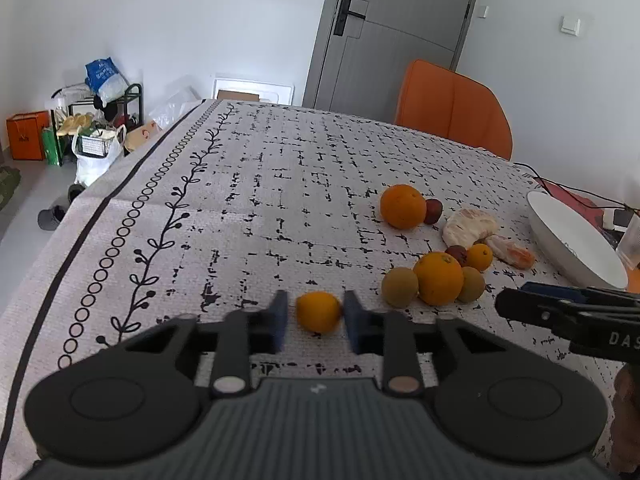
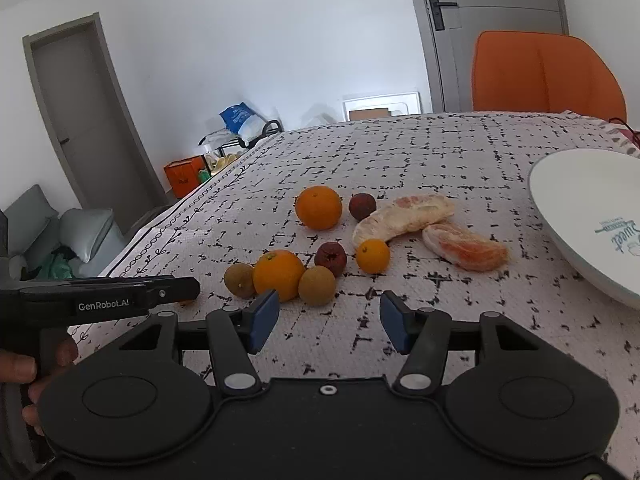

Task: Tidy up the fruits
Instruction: 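Reach the right gripper to the small brown fruit and close on it, then carry the brown fruit with the right gripper into the white bowl and release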

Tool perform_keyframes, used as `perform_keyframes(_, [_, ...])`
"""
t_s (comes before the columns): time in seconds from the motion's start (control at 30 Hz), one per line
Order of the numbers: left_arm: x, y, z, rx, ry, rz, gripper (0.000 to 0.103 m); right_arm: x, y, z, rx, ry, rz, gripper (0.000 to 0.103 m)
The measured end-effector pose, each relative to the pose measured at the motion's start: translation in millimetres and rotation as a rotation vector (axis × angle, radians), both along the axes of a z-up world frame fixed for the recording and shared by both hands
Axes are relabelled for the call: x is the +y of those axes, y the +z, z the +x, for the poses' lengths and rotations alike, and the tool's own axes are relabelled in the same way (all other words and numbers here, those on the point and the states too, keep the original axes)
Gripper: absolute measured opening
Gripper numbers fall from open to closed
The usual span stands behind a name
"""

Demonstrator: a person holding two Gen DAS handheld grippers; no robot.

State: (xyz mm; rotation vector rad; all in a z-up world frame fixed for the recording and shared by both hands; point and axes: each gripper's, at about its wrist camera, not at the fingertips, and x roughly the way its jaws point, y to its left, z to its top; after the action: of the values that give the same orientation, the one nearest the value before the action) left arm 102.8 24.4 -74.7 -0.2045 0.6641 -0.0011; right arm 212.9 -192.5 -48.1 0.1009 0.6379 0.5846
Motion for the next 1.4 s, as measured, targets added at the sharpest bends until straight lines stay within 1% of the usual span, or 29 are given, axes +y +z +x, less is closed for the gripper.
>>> perform_keyframes(0.17, [4.5,1.5,-0.9,-0.007,-0.003,-0.015,0.023,6.9,-1.3,6.5,0.012,0.022,0.0,0.042])
perform_keyframes(0.3, [8.8,4.1,-2.9,-0.013,0.008,-0.013,0.023,11.7,-2.3,11.2,0.017,0.03,0.001,0.04])
perform_keyframes(0.37, [11.8,5.4,-4.2,-0.016,0.015,-0.018,0.023,13.9,-2.9,13.7,0.016,0.033,-0.001,0.037])
perform_keyframes(0.57, [16.9,7.8,-6.8,-0.021,0.026,-0.027,0.023,17.5,-5.9,20.1,0.022,0.049,0.007,0.036])
perform_keyframes(0.6, [17.1,7.8,-7.2,-0.021,0.028,-0.029,0.023,17.2,-6.8,21.2,0.025,0.053,0.012,0.032])
perform_keyframes(0.63, [17.7,7.9,-7.7,-0.022,0.029,-0.03,0.023,16.9,-8.0,23.0,0.034,0.055,0.015,0.022])
perform_keyframes(0.67, [17.7,8.2,-8.6,-0.024,0.029,-0.032,0.023,16.5,-9.2,24.5,0.048,0.054,0.015,0.022])
perform_keyframes(0.73, [17.4,9.7,-10.5,-0.03,0.027,-0.036,0.023,14.3,-9.0,23.1,0.042,0.055,0.03,0.021])
perform_keyframes(0.97, [6.6,16.0,-9.6,-0.04,0.003,-0.025,0.023,-2.8,-2.5,12.7,0.002,0.033,0.057,0.021])
perform_keyframes(1.2, [-16.1,19.9,-2.4,-0.049,-0.04,-0.014,0.023,-28.8,1.3,4.2,-0.009,-0.013,0.088,0.021])
perform_keyframes(1.4, [-40.4,22.9,6.0,-0.058,-0.084,-0.004,0.023,-53.7,5.0,-0.4,-0.024,-0.066,0.094,0.021])
